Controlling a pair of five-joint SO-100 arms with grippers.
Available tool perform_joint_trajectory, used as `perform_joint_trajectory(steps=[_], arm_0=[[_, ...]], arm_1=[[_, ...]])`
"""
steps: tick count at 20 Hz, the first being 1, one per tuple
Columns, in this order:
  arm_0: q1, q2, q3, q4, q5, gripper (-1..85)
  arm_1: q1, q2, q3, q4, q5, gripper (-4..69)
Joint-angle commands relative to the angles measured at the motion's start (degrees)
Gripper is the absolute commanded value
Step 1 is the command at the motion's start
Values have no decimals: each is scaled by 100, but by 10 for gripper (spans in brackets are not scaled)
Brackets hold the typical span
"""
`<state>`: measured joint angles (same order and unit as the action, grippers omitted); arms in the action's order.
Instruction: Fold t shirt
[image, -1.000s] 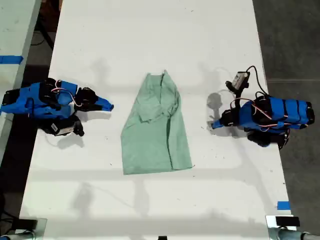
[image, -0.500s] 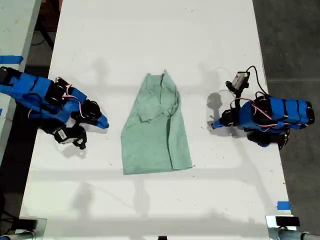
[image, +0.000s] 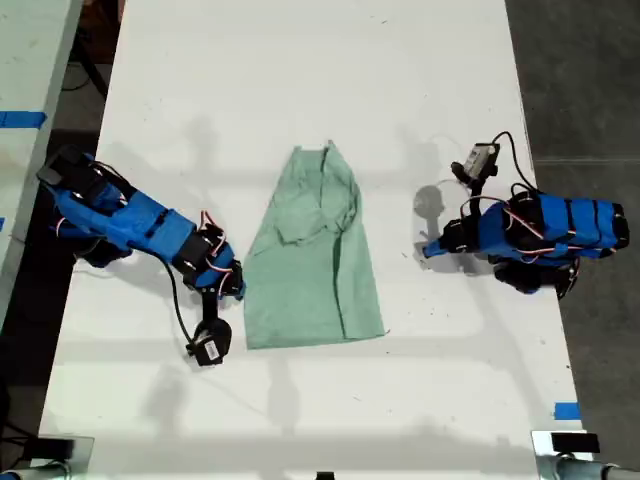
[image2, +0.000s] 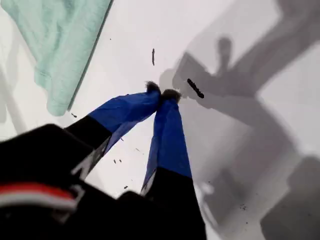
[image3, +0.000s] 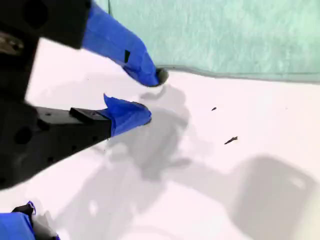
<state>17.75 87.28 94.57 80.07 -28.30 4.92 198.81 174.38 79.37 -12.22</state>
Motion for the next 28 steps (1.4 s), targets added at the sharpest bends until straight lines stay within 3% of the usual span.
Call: perform_joint_trajectory(steps=[1, 10, 11, 13, 17, 21, 25, 28], arm_0=[[26, -26, -545, 88, 9, 188], [-413, -1872, -1819, 70, 202, 206], [-422, -1995, -1890, 70, 202, 184], [-431, -2162, -1872, 105, 167, 3], [-439, -2312, -1907, 325, 185, -3], [-378, -1819, -1916, 1037, 185, -3], [-422, -589, -1556, 1055, 237, -3], [-615, -536, -2074, 1011, 659, -3]], arm_1=[[9, 79, 316, -132, -97, 17], [-9, 79, 316, -132, -114, 17], [-9, 79, 316, -132, -114, 17], [-18, 88, 316, -132, -123, 17], [-18, 88, 316, -132, -123, 17], [-18, 88, 316, -132, -123, 17], [-18, 88, 316, -132, -123, 17], [-18, 88, 316, -132, -132, 17]])
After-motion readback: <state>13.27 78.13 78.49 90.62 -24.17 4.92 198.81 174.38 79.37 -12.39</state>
